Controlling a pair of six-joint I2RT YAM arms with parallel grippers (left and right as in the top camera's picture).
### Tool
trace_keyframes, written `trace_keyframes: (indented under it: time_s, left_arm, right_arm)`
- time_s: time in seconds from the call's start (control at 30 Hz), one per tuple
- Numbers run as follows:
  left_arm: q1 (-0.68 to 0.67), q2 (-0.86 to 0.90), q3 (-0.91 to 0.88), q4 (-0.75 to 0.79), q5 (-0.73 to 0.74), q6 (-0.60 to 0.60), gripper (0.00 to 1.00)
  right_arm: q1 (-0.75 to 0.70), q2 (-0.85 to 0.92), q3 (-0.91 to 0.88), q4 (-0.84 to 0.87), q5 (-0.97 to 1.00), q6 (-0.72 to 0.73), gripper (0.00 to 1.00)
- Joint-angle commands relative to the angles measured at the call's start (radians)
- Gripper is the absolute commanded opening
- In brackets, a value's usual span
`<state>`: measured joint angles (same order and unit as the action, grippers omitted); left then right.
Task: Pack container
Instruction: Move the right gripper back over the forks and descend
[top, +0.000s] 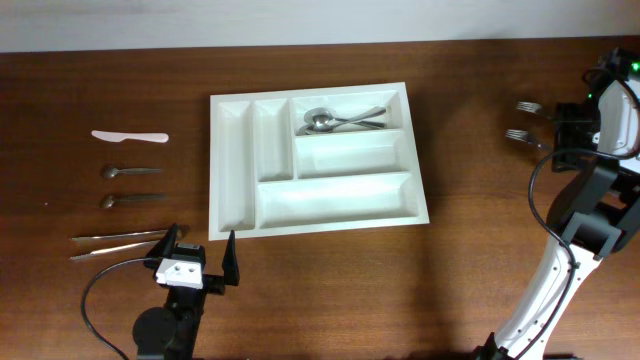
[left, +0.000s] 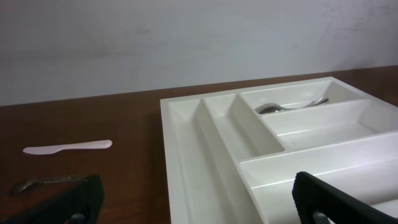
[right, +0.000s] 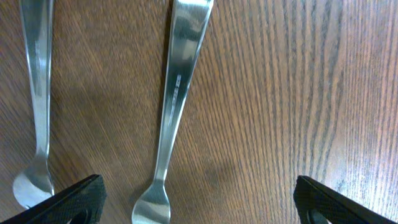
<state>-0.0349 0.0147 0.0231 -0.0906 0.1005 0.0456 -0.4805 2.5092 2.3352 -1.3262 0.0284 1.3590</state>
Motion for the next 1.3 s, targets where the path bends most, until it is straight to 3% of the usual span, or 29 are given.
trace_keyframes:
  time_s: [0.0, 0.23, 1.27]
  left_arm:
    - [0.005, -0.009, -0.004, -0.003, -0.003, 0.008, 0.99]
    - [0.005, -0.009, -0.004, -0.003, -0.003, 0.008, 0.99]
    - [0.005, -0.008, -0.004, -0.003, -0.003, 0.008, 0.99]
  right_arm:
    - [-0.024, 0.002, -0.009, 0.003, 0.005, 0.012, 0.96]
    - [-0.034, 0.005, -0.009, 0.003, 0.006, 0.016, 1.0]
    - [-0.038, 0.078, -0.009, 0.0, 0.01, 0.046, 0.99]
